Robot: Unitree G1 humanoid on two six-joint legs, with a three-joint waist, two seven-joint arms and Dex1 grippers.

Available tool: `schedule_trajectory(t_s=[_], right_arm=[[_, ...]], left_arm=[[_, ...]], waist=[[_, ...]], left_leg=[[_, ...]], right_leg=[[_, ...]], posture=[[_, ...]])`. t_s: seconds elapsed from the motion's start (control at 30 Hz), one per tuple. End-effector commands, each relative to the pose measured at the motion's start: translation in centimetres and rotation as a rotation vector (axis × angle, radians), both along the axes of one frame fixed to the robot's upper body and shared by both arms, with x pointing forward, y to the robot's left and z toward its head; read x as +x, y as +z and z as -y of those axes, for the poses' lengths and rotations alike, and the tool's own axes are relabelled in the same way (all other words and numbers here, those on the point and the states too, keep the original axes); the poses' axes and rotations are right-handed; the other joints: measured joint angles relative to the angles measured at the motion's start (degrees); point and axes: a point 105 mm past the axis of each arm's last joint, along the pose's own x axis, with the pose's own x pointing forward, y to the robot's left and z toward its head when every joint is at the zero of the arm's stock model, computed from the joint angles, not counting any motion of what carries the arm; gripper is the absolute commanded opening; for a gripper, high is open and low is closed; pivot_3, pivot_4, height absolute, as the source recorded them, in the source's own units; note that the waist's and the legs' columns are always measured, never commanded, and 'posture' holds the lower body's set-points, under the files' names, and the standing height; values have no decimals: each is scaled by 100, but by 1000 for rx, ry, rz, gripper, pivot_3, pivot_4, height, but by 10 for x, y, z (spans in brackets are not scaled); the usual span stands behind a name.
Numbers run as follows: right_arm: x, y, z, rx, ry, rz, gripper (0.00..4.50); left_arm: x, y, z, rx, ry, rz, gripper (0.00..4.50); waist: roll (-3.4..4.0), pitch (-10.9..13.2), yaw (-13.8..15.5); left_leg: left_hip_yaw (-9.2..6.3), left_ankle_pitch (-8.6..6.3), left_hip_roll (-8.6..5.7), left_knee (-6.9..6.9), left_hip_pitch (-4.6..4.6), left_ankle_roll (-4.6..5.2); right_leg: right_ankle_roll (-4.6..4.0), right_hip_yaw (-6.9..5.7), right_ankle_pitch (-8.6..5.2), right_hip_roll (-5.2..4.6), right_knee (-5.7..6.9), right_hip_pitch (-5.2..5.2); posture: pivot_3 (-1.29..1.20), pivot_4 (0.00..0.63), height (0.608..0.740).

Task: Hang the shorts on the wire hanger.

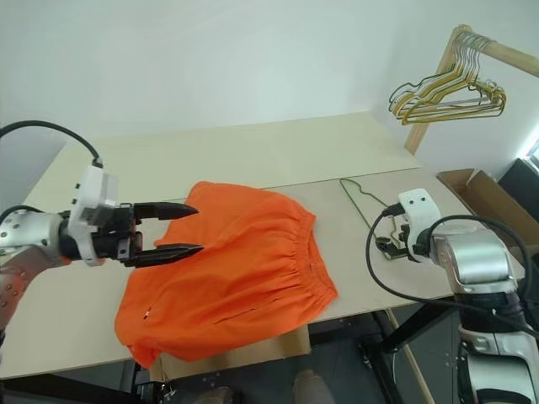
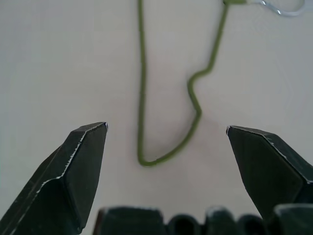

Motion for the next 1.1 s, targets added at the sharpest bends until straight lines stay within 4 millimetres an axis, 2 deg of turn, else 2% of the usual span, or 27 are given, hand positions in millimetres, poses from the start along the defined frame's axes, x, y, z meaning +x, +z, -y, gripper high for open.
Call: schedule_trajectory(t_s=[0.03, 0.23, 0.37, 0.6, 0.67, 0.93, 1.1], right_arm=[[10, 4, 15, -7, -121, 9, 4500], [13, -10, 13, 125, -194, -59, 4500], [13, -17, 11, 194, -238, -103, 3281], [15, -24, 15, 240, -290, -123, 719], [14, -23, 15, 269, -311, -130, 117], [-1, -18, 7, 411, -394, -193, 49], [-10, -26, -3, 450, -387, -153, 49]], left_arm=[[0, 7, 6, -15, -10, 32, 3548], [-2, 6, 8, -16, -22, 31, 3548], [-3, 6, 8, -7, -28, 34, 3568], [-2, 5, 7, 3, -37, 36, 3568], [-3, 4, 7, 7, -38, 36, 3568], [-5, 3, 5, 19, -44, 35, 3568], [-7, 2, 4, 24, -44, 29, 3568]], waist=[[1, -1, -57], [2, -1, -179], [2, -1, -269], [2, -1, -333], [2, -1, -369], [2, -1, -398], [2, -1, -392]], left_leg=[[1, 0, 1, 0, 2, 0], [2, 0, 1, 0, 2, 1], [2, 0, 2, 0, 5, 1], [2, 0, 3, 0, 7, 1], [2, 0, 3, 0, 6, 2], [-2, 0, 5, 0, 5, 2], [-4, 0, 8, -1, 5, 2]], right_leg=[[0, 1, 0, 1, 1, 1], [1, 1, 0, 4, 0, 3], [1, 1, 0, 6, 2, 7], [1, 0, 0, 9, 0, 11], [1, 0, -1, 10, 0, 11], [1, -3, -1, 11, 0, 11], [1, -3, -1, 15, 0, 11]], posture=[[-214, 25, 740], [-215, 27, 740], [-216, 29, 740], [-218, 29, 740], [-217, 30, 740], [-210, 34, 740], [-208, 40, 740]])
